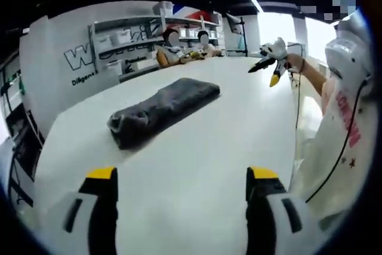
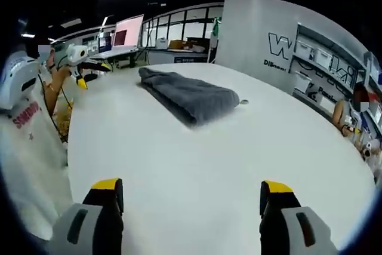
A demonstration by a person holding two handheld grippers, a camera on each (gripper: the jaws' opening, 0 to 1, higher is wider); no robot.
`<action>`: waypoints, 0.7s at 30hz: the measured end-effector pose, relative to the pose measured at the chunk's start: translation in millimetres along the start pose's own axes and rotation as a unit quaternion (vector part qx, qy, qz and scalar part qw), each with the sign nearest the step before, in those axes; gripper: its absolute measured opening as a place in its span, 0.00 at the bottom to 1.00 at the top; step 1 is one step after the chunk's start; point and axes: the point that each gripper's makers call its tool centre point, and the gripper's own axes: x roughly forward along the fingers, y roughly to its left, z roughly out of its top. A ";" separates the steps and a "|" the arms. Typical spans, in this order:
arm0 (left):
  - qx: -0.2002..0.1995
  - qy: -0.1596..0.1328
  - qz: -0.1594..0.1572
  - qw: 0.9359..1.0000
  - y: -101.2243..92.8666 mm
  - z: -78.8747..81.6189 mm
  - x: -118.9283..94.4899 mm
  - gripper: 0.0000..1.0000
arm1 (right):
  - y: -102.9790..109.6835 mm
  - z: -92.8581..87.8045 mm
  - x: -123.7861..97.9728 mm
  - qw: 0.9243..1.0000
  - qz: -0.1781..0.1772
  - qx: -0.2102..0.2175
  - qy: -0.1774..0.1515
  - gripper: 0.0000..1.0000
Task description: Fold the towel on the table until its edges align and the towel forms a compact rectangular stack.
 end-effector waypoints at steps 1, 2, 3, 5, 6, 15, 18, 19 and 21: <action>0.000 -0.001 0.000 1.000 -0.1 0.4 0.1 0.93 | 0.8 -1.2 -0.1 1.000 0.001 0.000 0.001 0.99; -0.001 -0.001 0.000 1.000 0.0 0.5 0.1 0.93 | 1.5 -2.1 -0.1 1.000 0.002 -0.003 0.002 0.99; -0.001 -0.001 0.000 1.000 -0.1 0.5 0.1 0.93 | 1.9 -2.3 -0.2 1.000 0.002 -0.004 0.003 0.99; -0.001 0.001 0.001 1.000 0.0 -0.4 0.3 0.93 | 2.5 -1.5 -0.2 1.000 0.002 -0.002 0.001 0.99; -0.001 0.001 0.001 1.000 -0.2 -0.8 0.4 0.93 | 2.5 -0.5 -0.4 1.000 0.003 -0.004 -0.001 0.99; -0.004 0.000 0.004 1.000 0.0 -1.9 -0.8 0.93 | -9.8 32.1 0.7 0.997 -0.008 0.039 -0.061 0.95; -0.003 -0.002 0.004 1.000 -0.6 -1.9 -2.0 0.93 | -11.5 39.5 5.0 0.997 -0.008 0.039 -0.067 0.93; -0.004 -0.003 0.005 1.000 -0.5 -2.0 -2.5 0.93 | -11.9 40.6 6.8 0.997 -0.008 0.036 -0.065 0.93; -0.005 -0.003 0.007 1.000 0.2 -2.5 -3.7 0.93 | -12.1 41.5 10.7 0.998 -0.007 0.035 -0.061 0.93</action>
